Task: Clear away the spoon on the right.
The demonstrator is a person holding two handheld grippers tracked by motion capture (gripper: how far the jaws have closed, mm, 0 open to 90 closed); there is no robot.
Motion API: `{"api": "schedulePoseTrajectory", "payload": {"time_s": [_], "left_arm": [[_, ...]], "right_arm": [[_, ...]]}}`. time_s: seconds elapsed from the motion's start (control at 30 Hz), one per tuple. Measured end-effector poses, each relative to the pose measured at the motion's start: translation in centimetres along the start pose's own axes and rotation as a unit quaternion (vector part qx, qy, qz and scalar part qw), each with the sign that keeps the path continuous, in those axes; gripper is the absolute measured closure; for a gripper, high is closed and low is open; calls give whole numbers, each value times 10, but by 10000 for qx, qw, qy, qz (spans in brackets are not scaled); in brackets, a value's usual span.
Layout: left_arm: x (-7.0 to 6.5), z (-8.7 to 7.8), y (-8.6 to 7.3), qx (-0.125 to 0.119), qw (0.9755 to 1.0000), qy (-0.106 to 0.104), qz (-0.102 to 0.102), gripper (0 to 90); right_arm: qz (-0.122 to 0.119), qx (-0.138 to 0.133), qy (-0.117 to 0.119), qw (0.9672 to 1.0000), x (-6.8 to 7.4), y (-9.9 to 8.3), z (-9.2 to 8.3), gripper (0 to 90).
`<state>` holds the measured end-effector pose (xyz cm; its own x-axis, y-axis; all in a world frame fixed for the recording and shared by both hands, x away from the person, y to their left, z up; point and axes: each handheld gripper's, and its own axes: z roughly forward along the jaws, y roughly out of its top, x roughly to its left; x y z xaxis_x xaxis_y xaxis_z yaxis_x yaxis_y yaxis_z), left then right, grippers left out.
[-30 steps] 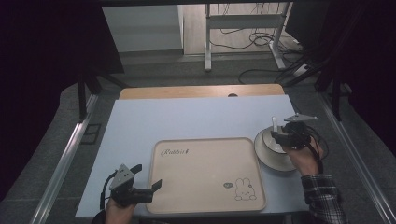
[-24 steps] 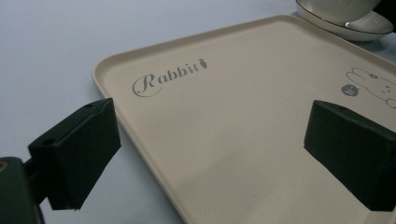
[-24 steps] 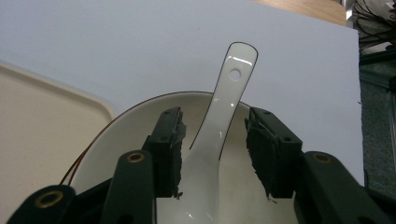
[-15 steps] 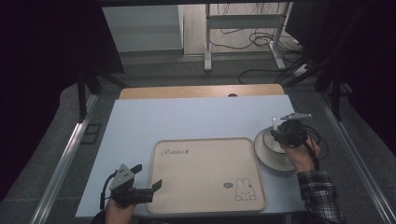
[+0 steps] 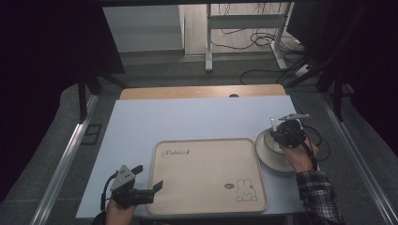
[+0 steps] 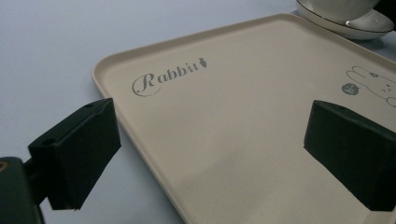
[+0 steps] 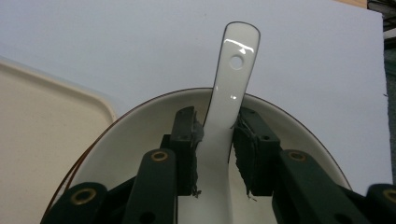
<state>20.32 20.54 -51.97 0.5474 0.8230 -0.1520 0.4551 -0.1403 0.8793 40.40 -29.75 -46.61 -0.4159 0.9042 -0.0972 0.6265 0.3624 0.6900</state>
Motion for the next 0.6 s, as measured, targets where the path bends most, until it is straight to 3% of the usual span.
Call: {"api": "schedulePoseTrajectory", "payload": {"time_s": [0.6], "left_arm": [[0,0,0,-3,10000,0,4,35]], "right_arm": [[-68,-66,145,9998,2,4,-8,753]]}}
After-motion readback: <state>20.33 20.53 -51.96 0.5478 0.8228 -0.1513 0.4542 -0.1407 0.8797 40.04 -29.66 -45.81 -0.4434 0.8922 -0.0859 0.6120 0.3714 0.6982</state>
